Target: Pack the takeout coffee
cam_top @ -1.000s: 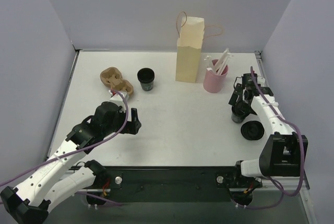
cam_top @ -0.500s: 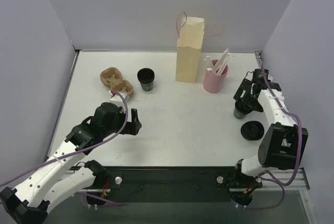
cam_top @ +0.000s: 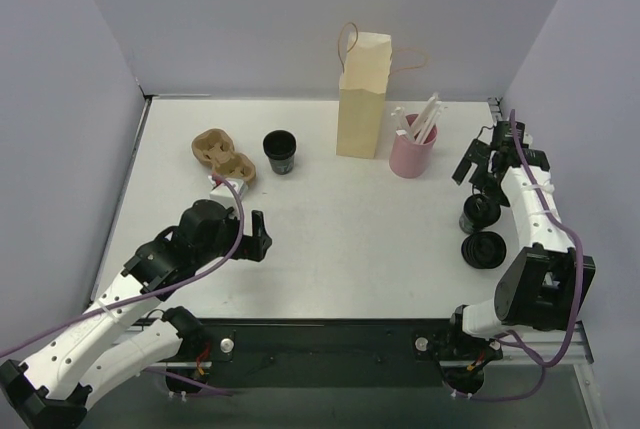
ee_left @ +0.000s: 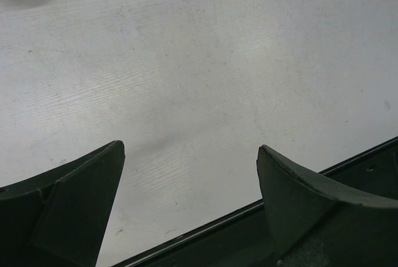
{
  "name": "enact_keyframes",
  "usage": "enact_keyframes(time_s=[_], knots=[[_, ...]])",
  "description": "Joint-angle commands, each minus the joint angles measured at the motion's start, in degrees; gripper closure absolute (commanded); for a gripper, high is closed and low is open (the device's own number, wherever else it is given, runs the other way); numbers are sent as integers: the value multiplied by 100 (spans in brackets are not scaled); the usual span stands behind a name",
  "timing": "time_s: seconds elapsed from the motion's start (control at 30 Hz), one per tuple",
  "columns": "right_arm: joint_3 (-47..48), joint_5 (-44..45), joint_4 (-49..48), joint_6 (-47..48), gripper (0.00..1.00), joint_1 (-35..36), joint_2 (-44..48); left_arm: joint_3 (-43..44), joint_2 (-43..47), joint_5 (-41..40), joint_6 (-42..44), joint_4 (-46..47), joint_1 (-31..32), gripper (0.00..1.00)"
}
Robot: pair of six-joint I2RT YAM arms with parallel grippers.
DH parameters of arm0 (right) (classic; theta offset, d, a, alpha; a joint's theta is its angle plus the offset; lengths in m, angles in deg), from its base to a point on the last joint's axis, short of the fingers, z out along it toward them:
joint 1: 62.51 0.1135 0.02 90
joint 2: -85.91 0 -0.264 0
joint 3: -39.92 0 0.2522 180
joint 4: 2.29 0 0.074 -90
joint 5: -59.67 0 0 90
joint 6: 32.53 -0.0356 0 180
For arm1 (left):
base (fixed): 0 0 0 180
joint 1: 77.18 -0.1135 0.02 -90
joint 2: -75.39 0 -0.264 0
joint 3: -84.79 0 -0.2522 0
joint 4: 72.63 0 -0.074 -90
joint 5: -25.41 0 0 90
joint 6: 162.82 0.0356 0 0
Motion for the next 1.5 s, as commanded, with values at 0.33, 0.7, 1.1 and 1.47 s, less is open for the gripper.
enact_keyframes(time_s=[0.33,0.7,1.1,1.47], knots=[[298,-202,299,101,7,684,763,135,171,-380,-152,-74,79,3],[1124,-1361,-2354,487,27,2197,344,38,278,-425,-135,5,114,3],[3005,78,-2329,-496,44,2531,-1334,38,215,-389,-118,14,176,3],[4648,1222,-1846,-770,53,2821,-2820,38,224,-442,-127,-13,264,3]])
